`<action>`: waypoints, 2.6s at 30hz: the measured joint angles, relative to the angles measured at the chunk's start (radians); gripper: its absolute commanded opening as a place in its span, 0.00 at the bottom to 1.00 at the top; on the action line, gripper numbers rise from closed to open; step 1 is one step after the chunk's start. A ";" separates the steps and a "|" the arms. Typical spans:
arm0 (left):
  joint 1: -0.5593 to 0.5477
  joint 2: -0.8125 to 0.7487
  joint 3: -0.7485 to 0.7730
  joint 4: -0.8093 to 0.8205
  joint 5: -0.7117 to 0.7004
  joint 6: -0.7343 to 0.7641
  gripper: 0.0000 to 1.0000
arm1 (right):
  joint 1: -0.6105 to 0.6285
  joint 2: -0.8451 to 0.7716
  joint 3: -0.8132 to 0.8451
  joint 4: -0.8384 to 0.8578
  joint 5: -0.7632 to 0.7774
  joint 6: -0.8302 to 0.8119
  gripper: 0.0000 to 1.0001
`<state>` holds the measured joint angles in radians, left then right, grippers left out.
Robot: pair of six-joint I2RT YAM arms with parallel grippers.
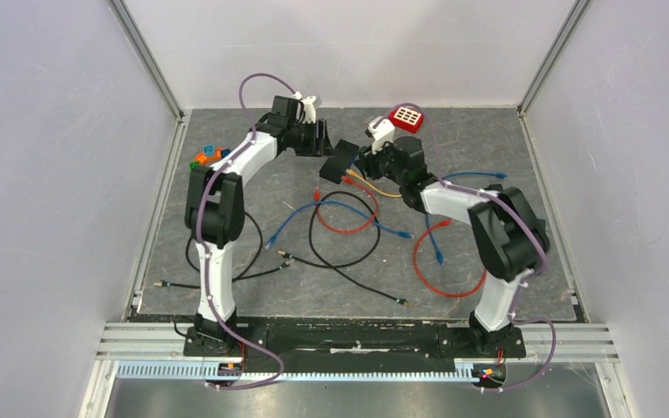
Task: Insert the plug into the switch port
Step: Insert the connector into the switch port, then pick up the connector from the center of the board.
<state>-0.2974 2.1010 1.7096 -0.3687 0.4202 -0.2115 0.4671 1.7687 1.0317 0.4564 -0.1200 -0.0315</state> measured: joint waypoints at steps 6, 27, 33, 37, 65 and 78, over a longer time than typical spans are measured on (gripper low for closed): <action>0.001 -0.312 -0.247 -0.023 -0.081 -0.053 0.62 | 0.000 -0.230 -0.064 -0.299 0.265 0.267 0.47; -0.002 -0.981 -0.857 -0.128 -0.096 -0.061 0.60 | -0.058 -0.340 -0.176 -0.652 0.439 0.424 0.50; -0.002 -1.011 -0.857 -0.121 -0.095 -0.061 0.59 | -0.056 -0.385 -0.281 -0.542 0.083 0.025 0.46; -0.002 -1.016 -0.858 -0.121 -0.097 -0.063 0.59 | -0.056 -0.459 -0.385 -0.457 -0.108 -0.252 0.48; -0.005 -1.031 -0.866 -0.120 -0.114 -0.068 0.59 | 0.071 -0.177 -0.332 -0.312 -0.253 -0.603 0.29; -0.007 -1.020 -0.871 -0.111 -0.097 -0.068 0.59 | 0.072 -0.145 -0.323 -0.285 -0.237 -0.637 0.00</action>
<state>-0.3046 1.0813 0.8387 -0.4797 0.3233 -0.2794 0.5396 1.6234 0.7086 0.1711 -0.3573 -0.6685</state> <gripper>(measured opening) 0.592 0.151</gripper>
